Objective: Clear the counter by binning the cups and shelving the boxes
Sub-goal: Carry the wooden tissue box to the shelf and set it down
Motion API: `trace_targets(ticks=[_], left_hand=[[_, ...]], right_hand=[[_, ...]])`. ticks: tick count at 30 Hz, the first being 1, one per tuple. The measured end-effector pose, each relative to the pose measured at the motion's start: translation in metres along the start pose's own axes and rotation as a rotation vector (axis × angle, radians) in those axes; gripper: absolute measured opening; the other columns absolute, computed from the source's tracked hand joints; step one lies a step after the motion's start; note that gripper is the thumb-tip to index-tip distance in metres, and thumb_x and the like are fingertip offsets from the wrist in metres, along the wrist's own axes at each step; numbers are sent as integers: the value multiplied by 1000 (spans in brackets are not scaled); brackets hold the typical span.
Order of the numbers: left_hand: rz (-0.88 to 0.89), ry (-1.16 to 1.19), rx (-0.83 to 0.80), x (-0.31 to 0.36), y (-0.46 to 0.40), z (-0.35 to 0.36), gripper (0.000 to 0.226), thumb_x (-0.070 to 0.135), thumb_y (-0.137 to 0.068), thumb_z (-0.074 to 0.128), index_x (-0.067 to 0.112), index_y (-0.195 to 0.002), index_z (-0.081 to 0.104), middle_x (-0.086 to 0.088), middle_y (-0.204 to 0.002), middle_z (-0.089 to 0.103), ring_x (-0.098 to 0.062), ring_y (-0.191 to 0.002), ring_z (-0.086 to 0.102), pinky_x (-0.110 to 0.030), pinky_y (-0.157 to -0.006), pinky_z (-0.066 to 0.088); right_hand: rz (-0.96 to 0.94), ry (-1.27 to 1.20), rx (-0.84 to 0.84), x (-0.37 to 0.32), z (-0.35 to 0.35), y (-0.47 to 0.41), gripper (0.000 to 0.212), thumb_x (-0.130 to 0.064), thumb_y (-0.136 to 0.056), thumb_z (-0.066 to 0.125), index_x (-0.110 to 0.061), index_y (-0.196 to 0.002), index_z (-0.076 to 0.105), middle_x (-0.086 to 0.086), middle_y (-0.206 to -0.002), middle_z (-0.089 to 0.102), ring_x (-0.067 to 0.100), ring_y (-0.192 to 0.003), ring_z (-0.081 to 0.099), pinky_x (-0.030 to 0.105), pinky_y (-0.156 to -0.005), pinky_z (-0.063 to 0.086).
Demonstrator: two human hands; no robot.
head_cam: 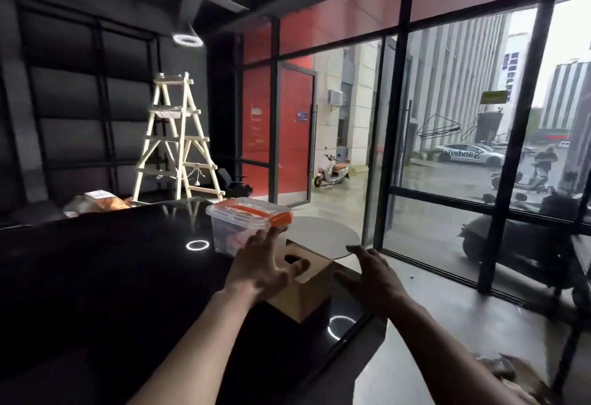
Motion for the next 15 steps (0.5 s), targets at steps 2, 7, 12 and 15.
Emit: trace_targets(ticks=[2,7,12,15], left_hand=[[-95,155,50,-35,1,-14,95,77,-72,63,34,-149,29,-6,-151,43,-29,-133,48,-48,-106,43],[-320,583,30,-94,-1,-1,76,45,-89,69,34,-152,29,-2,-157,39,-31,-141,41,-48,-109,36],[-444,856,-101,-112,-14,40,80,49,-91,64,36,-158,21,-4,-160,40,-32,-143,39,-55,-115,34],[-441,876,-204,-105,-24,64,73,46,-95,60,26,-157,27,-10,-156,43,-34,-141,42,-49,-112,37]], right_hand=[[80,-250,2,-15,25,-14,73,-42,-90,75,-21,-152,43,15,-147,52,31,-134,52,37,-107,45],[417,-625,46,-2,80,-35,82,-50,-86,76,-12,-149,41,19,-140,61,39,-128,58,44,-106,50],[601,-754,46,23,115,-37,73,-65,-64,76,-22,-120,63,10,-111,71,32,-96,70,45,-74,65],[618,-776,57,21,109,-30,56,-57,-79,77,-19,-119,63,10,-111,69,31,-93,69,38,-53,63]])
Point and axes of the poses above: each hand's wrist, its own y-axis away from the middle knuckle, its own z-axis out of the palm, x = y × z, the point moved 10 cm from there along -y, towards the middle knuckle
